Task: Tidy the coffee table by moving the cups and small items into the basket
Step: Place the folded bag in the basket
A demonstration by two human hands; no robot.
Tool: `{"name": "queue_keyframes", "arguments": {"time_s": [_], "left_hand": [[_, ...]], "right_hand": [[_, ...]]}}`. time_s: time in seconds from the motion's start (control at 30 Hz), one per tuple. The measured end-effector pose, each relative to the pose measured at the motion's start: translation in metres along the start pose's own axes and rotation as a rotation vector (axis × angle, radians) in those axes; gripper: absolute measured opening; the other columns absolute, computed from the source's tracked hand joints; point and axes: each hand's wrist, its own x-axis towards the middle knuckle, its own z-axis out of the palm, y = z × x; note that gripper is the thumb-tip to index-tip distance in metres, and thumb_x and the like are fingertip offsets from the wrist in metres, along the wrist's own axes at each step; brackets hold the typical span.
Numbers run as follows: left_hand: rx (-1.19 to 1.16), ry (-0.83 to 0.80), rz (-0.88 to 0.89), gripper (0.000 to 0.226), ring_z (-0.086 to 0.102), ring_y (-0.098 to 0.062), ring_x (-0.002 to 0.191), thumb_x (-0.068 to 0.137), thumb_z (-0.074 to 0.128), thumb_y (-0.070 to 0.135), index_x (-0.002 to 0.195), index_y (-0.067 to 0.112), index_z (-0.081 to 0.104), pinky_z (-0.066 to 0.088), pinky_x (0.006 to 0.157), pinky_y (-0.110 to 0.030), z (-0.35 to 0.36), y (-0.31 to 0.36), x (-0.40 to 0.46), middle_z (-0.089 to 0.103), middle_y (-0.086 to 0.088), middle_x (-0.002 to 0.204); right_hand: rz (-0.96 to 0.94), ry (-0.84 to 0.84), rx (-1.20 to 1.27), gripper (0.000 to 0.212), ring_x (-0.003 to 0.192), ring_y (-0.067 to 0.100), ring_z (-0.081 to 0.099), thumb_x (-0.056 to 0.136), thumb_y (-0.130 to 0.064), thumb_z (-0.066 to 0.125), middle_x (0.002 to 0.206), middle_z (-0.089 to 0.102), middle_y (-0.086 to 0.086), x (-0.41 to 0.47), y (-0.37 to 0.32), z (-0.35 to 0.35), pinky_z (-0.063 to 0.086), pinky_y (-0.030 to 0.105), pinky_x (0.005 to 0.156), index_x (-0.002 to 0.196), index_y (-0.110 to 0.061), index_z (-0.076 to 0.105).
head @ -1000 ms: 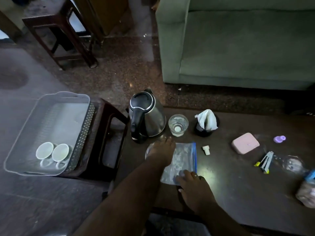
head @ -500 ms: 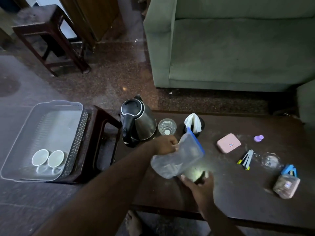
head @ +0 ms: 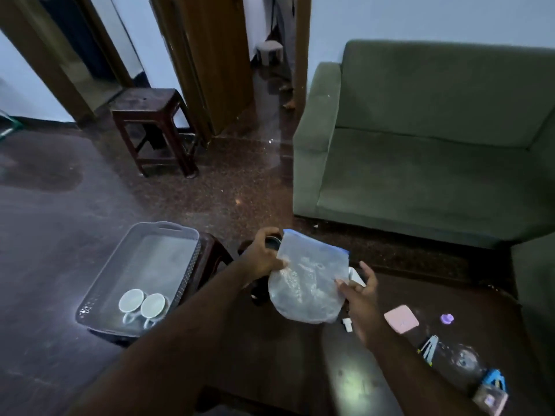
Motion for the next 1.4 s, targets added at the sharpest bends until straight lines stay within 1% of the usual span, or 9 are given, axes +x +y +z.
{"name": "queue_keyframes", "arguments": {"time_s": [0.17, 0.3, 0.4, 0.53, 0.7, 0.83, 1.07, 1.27, 1.4], "left_hand": [[-0.021, -0.016, -0.062, 0.032, 0.069, -0.014, 0.082, 0.072, 0.08, 0.0, 0.101, 0.01, 0.071, 0.059, 0.078, -0.031, -0.063, 0.012, -0.027, 0.071, -0.005, 0.091], [0.07, -0.032, -0.108, 0.059, 0.071, -0.024, 0.097, 0.061, 0.084, -0.004, 0.114, 0.016, 0.066, 0.06, 0.084, -0.04, -0.119, -0.012, -0.038, 0.071, -0.01, 0.102], [0.194, 0.069, -0.1, 0.065, 0.069, -0.02, 0.092, 0.06, 0.085, -0.003, 0.119, 0.013, 0.064, 0.059, 0.085, -0.036, -0.154, -0.042, -0.037, 0.07, -0.006, 0.099], [0.312, 0.284, -0.065, 0.037, 0.054, -0.011, 0.07, 0.063, 0.089, 0.011, 0.096, 0.01, 0.074, 0.042, 0.057, -0.015, -0.195, -0.081, -0.039, 0.058, 0.0, 0.075], [0.237, 0.447, -0.12, 0.037, 0.038, -0.004, 0.049, 0.064, 0.089, 0.025, 0.056, 0.014, 0.055, 0.028, 0.046, -0.017, -0.242, -0.12, -0.045, 0.043, 0.006, 0.054], [-0.159, 0.487, -0.208, 0.025, 0.06, -0.01, 0.058, 0.076, 0.081, 0.014, 0.088, 0.0, 0.063, 0.057, 0.058, -0.03, -0.276, -0.147, -0.043, 0.061, -0.009, 0.074], [-0.416, 0.508, -0.361, 0.042, 0.062, -0.022, 0.057, 0.08, 0.066, -0.007, 0.114, 0.009, 0.046, 0.06, 0.065, -0.042, -0.297, -0.211, -0.027, 0.06, -0.018, 0.083], [0.249, 0.54, -0.329, 0.047, 0.056, -0.022, 0.102, 0.074, 0.081, 0.028, 0.112, 0.013, 0.059, 0.042, 0.082, -0.026, -0.289, -0.25, 0.008, 0.057, -0.005, 0.113], [0.697, 0.585, -0.224, 0.054, 0.052, -0.027, 0.112, 0.076, 0.072, 0.047, 0.117, 0.015, 0.059, 0.044, 0.097, -0.038, -0.281, -0.253, 0.027, 0.053, -0.006, 0.121]], "right_hand": [[-0.054, -0.209, -0.212, 0.029, 0.088, 0.023, 0.064, 0.086, 0.007, 0.065, 0.094, 0.07, 0.008, 0.006, -0.031, 0.056, 0.054, 0.031, 0.075, 0.102, -0.017, 0.07], [-0.017, -0.444, -0.427, 0.051, 0.088, 0.015, 0.07, 0.074, 0.013, 0.075, 0.102, 0.074, 0.008, 0.023, -0.043, 0.105, 0.058, 0.033, 0.079, 0.118, -0.012, 0.067], [-0.083, -0.512, -0.72, 0.049, 0.061, 0.001, 0.062, 0.069, 0.01, 0.082, 0.073, 0.068, -0.001, 0.044, -0.031, 0.151, 0.052, 0.017, 0.061, 0.113, -0.011, 0.07], [-0.19, -0.556, -0.874, 0.01, 0.046, 0.002, 0.049, 0.077, -0.005, 0.082, 0.054, 0.061, -0.003, 0.068, -0.002, 0.213, 0.04, 0.018, 0.046, 0.083, -0.01, 0.077], [-0.115, -0.547, -0.797, 0.017, 0.05, 0.01, 0.054, 0.086, -0.018, 0.075, 0.062, 0.06, 0.009, 0.084, 0.013, 0.292, 0.047, 0.025, 0.051, 0.077, -0.005, 0.069], [-0.08, -0.668, -0.816, 0.036, 0.084, 0.024, 0.068, 0.077, -0.013, 0.083, 0.095, 0.07, 0.015, 0.097, 0.031, 0.355, 0.057, 0.042, 0.077, 0.107, -0.015, 0.063], [-0.324, -0.696, -1.123, 0.036, 0.061, 0.01, 0.048, 0.074, -0.004, 0.083, 0.07, 0.053, 0.001, 0.14, 0.089, 0.447, 0.04, 0.014, 0.05, 0.102, -0.006, 0.061], [-0.465, -0.762, -1.313, 0.022, 0.059, 0.004, 0.049, 0.071, -0.005, 0.086, 0.079, 0.064, 0.008, 0.172, 0.13, 0.475, 0.037, 0.007, 0.048, 0.087, -0.004, 0.071], [-0.587, -0.771, -1.542, 0.022, 0.078, 0.01, 0.059, 0.076, -0.017, 0.083, 0.094, 0.072, 0.005, 0.178, 0.14, 0.481, 0.04, 0.01, 0.059, 0.095, -0.011, 0.074]]}}
